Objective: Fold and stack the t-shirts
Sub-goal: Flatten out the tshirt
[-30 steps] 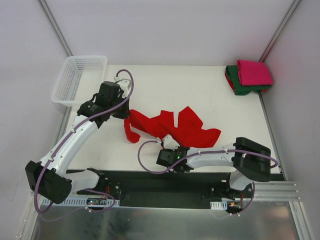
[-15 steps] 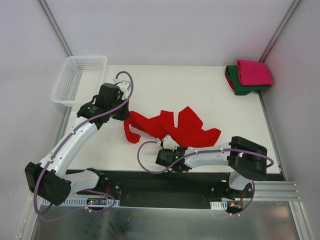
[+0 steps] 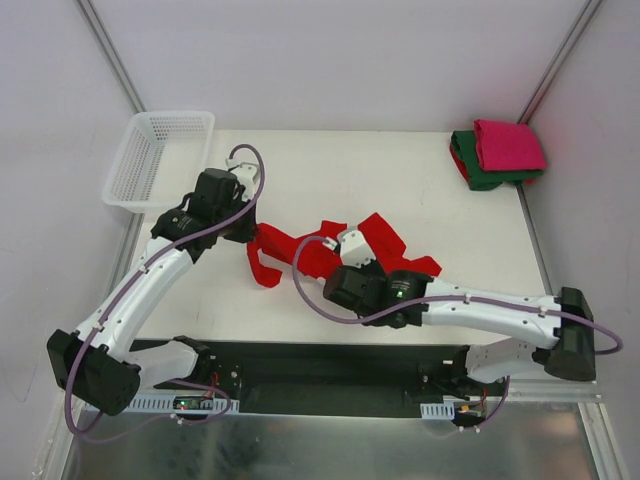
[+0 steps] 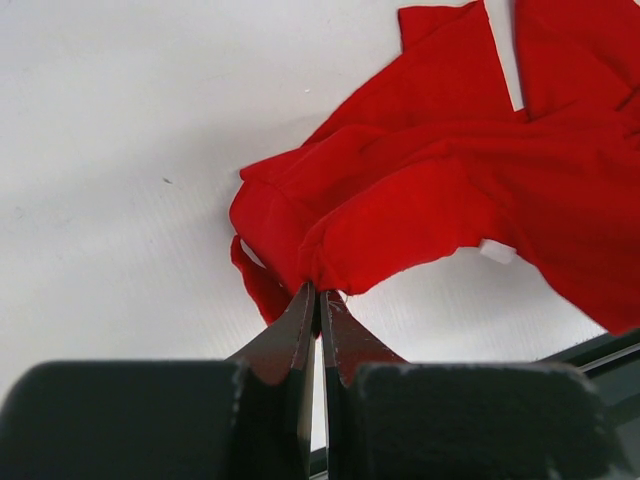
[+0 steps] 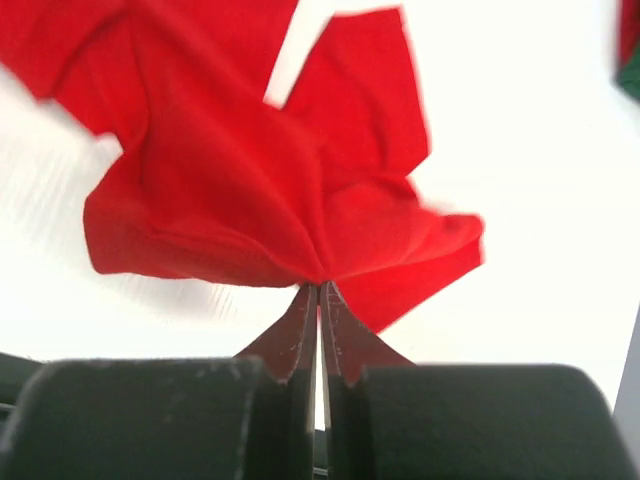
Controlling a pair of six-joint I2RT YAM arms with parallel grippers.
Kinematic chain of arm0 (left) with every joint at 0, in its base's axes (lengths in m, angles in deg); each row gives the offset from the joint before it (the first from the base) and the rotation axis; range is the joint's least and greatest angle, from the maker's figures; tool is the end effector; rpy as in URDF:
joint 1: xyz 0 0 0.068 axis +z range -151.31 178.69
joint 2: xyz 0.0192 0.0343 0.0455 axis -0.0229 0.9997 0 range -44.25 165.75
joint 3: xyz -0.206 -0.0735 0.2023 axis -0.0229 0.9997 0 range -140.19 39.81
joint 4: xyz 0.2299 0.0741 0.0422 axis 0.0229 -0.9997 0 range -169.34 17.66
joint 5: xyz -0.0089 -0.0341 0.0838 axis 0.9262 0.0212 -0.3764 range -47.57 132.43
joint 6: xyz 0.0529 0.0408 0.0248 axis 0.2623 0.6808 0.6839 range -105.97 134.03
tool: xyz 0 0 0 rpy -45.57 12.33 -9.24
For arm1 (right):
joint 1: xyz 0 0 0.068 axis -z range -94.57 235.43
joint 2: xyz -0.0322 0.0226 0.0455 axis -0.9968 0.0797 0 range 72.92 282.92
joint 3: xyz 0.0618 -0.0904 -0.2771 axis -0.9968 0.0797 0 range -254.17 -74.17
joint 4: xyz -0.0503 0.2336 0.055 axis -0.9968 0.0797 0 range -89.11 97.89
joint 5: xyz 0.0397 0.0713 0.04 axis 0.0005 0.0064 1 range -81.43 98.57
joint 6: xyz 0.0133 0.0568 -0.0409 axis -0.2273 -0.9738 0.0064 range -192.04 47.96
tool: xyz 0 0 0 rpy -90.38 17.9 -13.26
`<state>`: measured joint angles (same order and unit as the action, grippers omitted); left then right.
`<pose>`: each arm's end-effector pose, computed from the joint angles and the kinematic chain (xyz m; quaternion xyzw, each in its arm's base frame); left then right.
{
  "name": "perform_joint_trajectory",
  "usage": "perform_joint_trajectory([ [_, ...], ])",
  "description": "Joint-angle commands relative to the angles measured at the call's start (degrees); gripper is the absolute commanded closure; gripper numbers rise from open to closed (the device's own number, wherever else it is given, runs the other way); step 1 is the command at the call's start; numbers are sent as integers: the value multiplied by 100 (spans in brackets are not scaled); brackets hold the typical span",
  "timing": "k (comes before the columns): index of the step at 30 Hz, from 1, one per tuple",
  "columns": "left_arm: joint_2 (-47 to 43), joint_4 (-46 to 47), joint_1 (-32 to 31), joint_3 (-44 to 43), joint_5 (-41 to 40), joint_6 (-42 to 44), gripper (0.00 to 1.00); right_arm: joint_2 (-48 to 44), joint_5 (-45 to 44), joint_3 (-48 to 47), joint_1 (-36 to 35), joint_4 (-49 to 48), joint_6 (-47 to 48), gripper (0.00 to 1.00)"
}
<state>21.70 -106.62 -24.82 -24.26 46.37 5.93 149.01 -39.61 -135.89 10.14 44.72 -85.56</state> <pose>0.2169 -0.0987 0.3525 0.1349 0.8810 -0.1528 0.4270 0.1045 0.2260 0.3004 -0.3547 0.8109 -0.1056 0.4533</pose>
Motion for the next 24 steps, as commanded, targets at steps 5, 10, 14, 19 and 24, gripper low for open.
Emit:
perform_joint_trajectory([
  [5, -547, 97, 66, -149, -280, 1, 100, -1148, -973, -886, 277, 819, 499, 99],
  [10, -864, -17, 66, -675, -516, 106, 100, -1553, -1473, -1517, 479, 890, 929, 99],
  [14, -1057, -149, 66, -1238, -641, 186, 100, -1773, -1896, -2011, 524, 593, 1656, 99],
  [19, -1339, -149, 66, -1976, -579, 326, 100, -2107, -2037, -2195, 524, -803, 2993, 99],
  [24, -1647, -149, 66, -2661, -465, 423, 100, -2213, -1923, -2608, 515, -1649, 4284, 99],
])
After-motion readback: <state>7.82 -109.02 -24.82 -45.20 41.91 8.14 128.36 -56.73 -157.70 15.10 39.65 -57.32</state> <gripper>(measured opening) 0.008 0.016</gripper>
